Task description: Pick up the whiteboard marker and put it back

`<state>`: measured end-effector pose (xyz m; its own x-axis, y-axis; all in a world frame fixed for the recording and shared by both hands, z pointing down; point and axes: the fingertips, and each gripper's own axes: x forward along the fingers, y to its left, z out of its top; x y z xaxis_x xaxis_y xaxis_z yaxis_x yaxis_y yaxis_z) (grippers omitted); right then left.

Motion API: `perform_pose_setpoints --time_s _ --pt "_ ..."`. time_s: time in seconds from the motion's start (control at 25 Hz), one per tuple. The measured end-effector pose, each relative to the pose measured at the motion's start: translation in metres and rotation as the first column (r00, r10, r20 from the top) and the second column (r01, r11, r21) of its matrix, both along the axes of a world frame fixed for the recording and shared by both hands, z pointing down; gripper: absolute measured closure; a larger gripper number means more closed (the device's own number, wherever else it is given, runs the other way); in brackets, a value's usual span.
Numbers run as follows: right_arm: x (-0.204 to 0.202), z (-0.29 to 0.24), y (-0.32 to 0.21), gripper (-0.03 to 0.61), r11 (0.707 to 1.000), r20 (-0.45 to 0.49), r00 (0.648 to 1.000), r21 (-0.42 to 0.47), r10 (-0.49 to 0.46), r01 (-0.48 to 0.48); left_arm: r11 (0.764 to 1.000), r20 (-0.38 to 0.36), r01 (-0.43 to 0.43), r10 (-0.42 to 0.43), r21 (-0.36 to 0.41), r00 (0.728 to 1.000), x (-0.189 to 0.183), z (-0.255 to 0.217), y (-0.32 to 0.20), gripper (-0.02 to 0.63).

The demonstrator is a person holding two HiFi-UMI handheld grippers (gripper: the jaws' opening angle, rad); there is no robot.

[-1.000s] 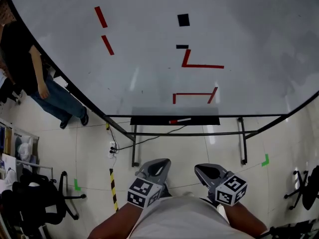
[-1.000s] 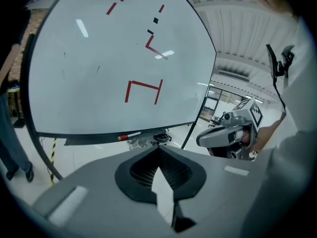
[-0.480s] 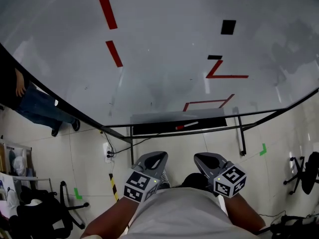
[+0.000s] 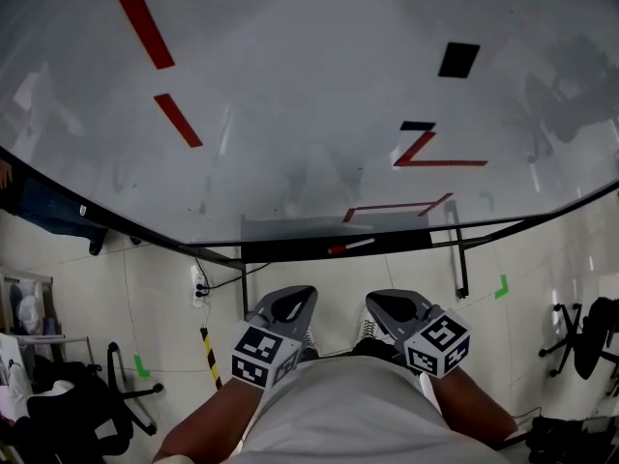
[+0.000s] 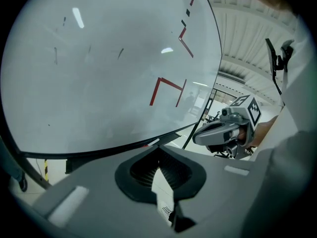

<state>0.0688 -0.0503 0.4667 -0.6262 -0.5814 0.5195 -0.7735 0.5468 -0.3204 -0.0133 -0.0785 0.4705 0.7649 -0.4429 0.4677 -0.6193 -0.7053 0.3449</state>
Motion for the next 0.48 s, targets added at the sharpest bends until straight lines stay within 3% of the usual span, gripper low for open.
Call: perform_pose_setpoints --time_s 0.36,0.48 --pt "0.008 0.013 -0.015 0.575 0.988 -0.12 0.981 0.03 -0.149 0.154 0.997 0.004 0.069 -0.069 -0.029 0.998 0.013 0.007 -0.005 0.598" --pt "0.007 0.019 -0.019 0.52 0.978 -0.179 0.964 0.038 -0.197 0.207 0.995 0.001 0.094 -0.094 -0.044 0.996 0.012 0.011 -0.005 0.597"
